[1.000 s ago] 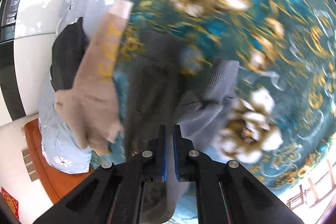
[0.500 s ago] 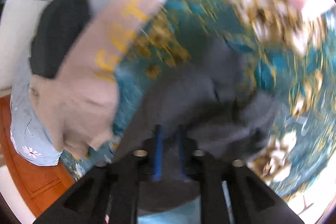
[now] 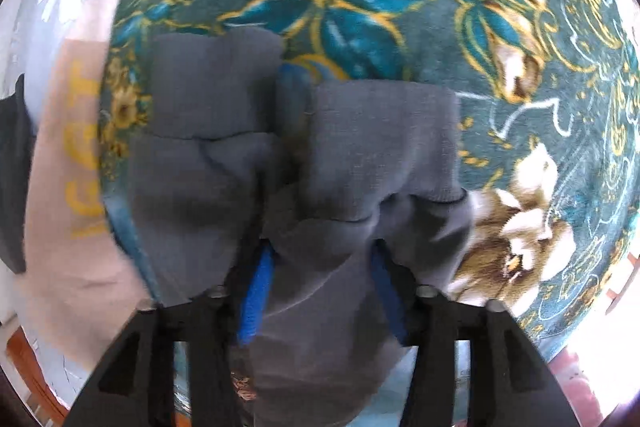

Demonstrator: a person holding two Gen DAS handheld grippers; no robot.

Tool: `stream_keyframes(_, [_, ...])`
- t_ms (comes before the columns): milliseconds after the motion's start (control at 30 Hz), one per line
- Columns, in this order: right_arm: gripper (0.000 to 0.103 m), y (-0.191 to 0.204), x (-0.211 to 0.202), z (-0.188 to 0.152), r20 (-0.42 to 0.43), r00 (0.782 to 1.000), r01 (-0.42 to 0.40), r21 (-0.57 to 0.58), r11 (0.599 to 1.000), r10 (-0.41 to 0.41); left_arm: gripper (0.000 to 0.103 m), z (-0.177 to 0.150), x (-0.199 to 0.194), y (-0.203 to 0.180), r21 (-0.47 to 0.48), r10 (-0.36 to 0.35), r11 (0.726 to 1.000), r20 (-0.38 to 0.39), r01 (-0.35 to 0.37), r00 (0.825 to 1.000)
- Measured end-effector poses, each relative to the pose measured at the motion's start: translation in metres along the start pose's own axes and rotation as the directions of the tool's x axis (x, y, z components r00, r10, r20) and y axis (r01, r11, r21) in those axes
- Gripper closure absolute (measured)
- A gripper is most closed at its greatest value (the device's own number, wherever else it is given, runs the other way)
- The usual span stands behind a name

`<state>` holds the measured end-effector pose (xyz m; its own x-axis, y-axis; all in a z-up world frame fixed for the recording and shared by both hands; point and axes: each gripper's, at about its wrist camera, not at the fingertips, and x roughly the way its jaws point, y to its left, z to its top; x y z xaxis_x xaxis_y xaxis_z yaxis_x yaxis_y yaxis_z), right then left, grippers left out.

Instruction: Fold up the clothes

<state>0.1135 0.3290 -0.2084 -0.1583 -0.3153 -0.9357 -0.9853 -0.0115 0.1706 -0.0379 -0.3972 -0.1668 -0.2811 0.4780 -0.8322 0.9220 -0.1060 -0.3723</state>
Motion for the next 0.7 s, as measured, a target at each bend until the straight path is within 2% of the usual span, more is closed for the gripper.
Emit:
stream_keyframes(67, [0.097,-0.010,-0.004,-0.002,-0.006,0.999,-0.043,0.016,0.999,0.043,0.084,0.001,-0.006,0.007,-0.008,0.007,1.000,0.004,-0.007,1.000])
stream_keyframes(100, [0.099,-0.013,-0.011,-0.003,0.002,0.998,-0.068,-0.001,0.998,0.068,0.084,0.001,-0.010,0.011,-0.011,0.008,1.000,0.005,-0.008,1.000])
stream_keyframes(200, [0.100,-0.010,-0.049,-0.014,0.046,0.990,-0.130,-0.094,0.987,0.134,0.084,-0.001,-0.024,0.018,-0.020,-0.001,1.000,0.000,0.001,1.000])
stream_keyframes(367, [0.100,0.034,-0.083,-0.013,0.068,0.979,-0.176,-0.194,0.965,0.193,0.084,-0.001,-0.028,0.000,-0.025,-0.047,0.999,-0.019,0.046,0.999])
stream_keyframes(500, [0.100,0.082,-0.064,-0.010,0.077,0.983,-0.140,-0.278,0.950,0.168,0.084,-0.002,-0.012,-0.027,-0.020,-0.082,0.997,-0.019,0.081,0.996])
stream_keyframes(600, [0.096,0.122,-0.031,-0.009,0.057,0.992,-0.090,-0.339,0.936,0.116,0.083,0.003,0.008,-0.042,-0.021,-0.093,0.996,-0.032,0.092,0.995])
stream_keyframes(667, [0.094,0.135,-0.020,-0.007,0.065,0.989,-0.100,-0.363,0.926,0.132,0.078,0.006,0.017,-0.046,-0.023,-0.109,0.994,-0.032,0.109,0.993])
stream_keyframes(700, [0.090,0.138,-0.016,-0.007,0.059,0.987,-0.115,-0.372,0.921,0.148,0.075,0.007,0.020,-0.047,-0.025,-0.125,0.992,-0.034,0.124,0.992])
